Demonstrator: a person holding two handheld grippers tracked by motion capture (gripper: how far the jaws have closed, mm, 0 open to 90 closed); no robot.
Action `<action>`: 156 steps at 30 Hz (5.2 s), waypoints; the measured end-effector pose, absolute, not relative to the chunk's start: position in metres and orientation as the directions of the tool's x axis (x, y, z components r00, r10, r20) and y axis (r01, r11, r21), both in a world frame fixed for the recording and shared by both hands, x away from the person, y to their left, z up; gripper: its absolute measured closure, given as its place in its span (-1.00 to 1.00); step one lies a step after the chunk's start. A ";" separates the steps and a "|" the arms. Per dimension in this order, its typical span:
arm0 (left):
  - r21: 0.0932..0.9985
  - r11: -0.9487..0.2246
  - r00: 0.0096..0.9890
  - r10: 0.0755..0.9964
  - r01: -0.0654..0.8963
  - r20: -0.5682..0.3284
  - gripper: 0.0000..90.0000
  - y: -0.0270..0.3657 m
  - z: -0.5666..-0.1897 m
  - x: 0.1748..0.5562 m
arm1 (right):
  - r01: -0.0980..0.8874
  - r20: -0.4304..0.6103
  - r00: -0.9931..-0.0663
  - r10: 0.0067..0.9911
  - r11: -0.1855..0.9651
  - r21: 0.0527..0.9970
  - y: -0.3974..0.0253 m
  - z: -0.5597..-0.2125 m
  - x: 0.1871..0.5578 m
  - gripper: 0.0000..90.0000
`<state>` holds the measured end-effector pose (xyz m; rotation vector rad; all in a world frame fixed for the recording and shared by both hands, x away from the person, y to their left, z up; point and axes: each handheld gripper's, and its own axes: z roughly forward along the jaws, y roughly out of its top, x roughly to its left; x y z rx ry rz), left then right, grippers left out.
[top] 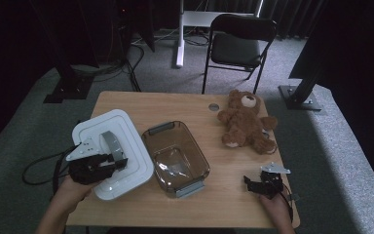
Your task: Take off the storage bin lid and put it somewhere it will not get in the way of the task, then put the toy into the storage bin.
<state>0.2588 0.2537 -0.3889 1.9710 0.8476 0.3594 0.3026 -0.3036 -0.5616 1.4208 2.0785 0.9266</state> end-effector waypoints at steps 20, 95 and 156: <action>0.829 -0.315 0.734 0.661 0.462 -0.158 0.48 0.279 -0.458 0.269 | 0.624 0.002 -0.366 0.931 0.244 0.742 -0.304 -0.562 0.303 -0.69; 0.756 -0.216 0.375 0.926 0.617 -0.042 -0.96 0.323 -0.535 0.279 | 0.621 0.006 -0.383 0.924 0.252 0.742 -0.304 -0.562 0.303 -0.71; 0.703 -0.150 0.196 0.981 0.695 0.016 -0.96 0.333 -0.557 0.272 | 0.531 0.094 -0.194 0.977 0.024 0.847 -0.301 -0.456 0.399 -0.74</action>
